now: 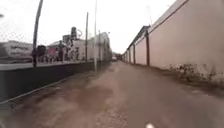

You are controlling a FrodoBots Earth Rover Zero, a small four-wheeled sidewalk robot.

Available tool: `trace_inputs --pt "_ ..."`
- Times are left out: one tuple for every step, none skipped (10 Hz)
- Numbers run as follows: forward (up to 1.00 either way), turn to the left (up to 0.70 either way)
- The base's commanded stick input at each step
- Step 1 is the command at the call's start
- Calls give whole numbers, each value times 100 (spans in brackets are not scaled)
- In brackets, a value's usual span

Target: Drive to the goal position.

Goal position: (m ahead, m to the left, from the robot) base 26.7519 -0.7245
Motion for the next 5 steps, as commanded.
trace_inputs --pt "85 7" --pt "85 7" --pt "85 7" --pt "85 7" --pt "85 7"
